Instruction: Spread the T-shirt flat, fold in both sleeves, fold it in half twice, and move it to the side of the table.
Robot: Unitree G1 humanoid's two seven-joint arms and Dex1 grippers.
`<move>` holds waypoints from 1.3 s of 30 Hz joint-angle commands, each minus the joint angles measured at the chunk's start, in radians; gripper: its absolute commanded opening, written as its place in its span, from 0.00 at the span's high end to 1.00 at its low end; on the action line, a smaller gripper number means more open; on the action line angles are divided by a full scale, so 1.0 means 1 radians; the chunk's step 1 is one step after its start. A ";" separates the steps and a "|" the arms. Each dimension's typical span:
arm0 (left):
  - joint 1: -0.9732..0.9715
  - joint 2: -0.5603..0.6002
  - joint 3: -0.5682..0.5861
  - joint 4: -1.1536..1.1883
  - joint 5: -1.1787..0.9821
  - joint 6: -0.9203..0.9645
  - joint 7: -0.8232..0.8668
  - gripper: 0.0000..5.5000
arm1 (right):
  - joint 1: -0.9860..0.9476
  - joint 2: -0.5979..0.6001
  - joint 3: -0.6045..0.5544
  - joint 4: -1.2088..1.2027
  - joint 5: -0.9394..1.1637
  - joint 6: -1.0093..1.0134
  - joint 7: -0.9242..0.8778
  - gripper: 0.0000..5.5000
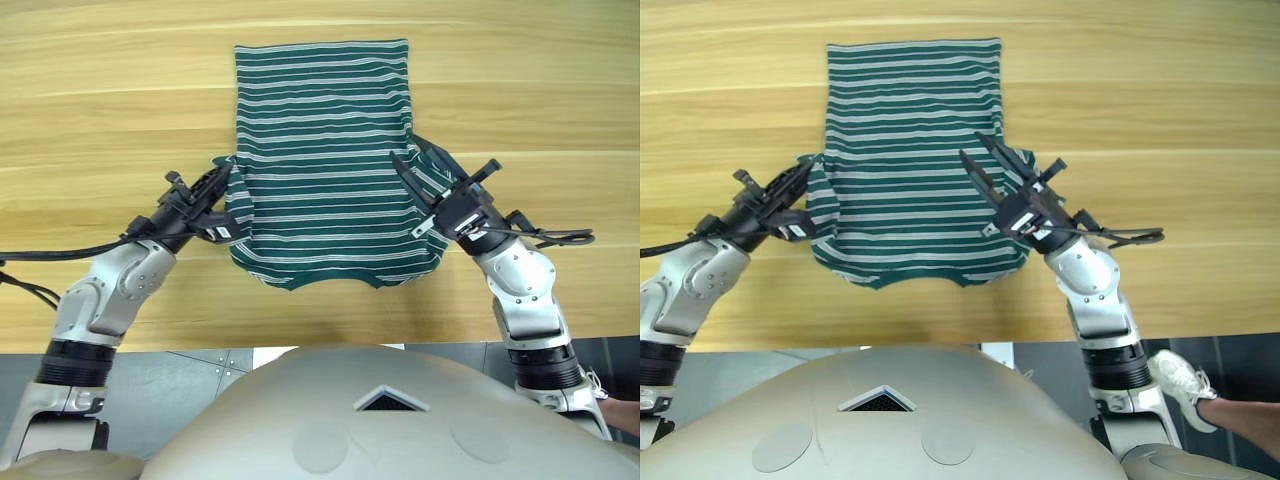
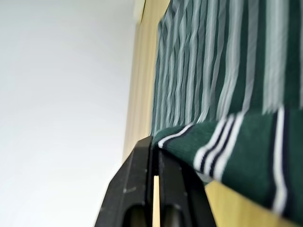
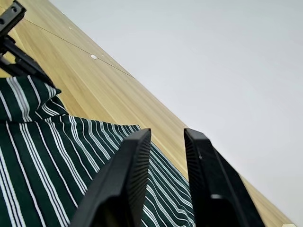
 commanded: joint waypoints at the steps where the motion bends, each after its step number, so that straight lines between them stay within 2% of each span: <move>1: -0.044 -0.034 -0.079 0.025 0.004 -0.034 -0.043 0.99 | -0.005 -0.013 -0.004 0.003 -0.007 -0.010 0.013 0.76; 4: -0.056 -0.046 -0.124 0.049 0.002 -0.050 -0.071 0.99 | -0.002 -0.015 -0.007 0.006 -0.008 -0.013 0.013 0.76; 9: -0.094 -0.069 -0.135 0.081 -0.015 -0.045 -0.080 0.99 | -0.008 -0.010 -0.001 0.014 -0.014 -0.013 0.013 0.76; 15: -0.095 -0.075 -0.124 0.135 -0.058 -0.016 -0.103 0.80 | -0.003 -0.022 -0.039 0.007 -0.006 -0.009 0.006 0.76; 18: -0.065 -0.052 -0.124 0.119 -0.076 -0.018 -0.130 0.71 | -0.009 -0.074 -0.123 0.022 -0.035 -0.011 -0.005 0.76; 22: -0.004 -0.044 -0.136 0.070 -0.110 -0.017 -0.176 0.60 | 0.012 -0.226 -0.359 0.075 -0.236 -0.026 -0.102 0.76; 25: 0.027 -0.034 -0.123 0.026 -0.081 -0.015 -0.161 0.60 | 0.079 -0.272 -0.434 0.099 -0.317 -0.022 -0.135 0.76; 31: 0.041 -0.032 -0.055 -0.031 -0.058 -0.005 -0.106 0.60 | 0.181 -0.341 -0.383 0.206 -0.504 -0.027 -0.148 0.76; 34: 0.048 -0.037 0.019 -0.083 -0.049 0.015 -0.056 0.60 | 0.207 -0.364 -0.304 0.263 -0.585 -0.031 -0.146 0.76; 39: 0.073 -0.043 0.082 -0.156 -0.058 0.011 -0.026 0.60 | 0.217 -0.375 -0.193 0.298 -0.662 -0.021 -0.138 0.76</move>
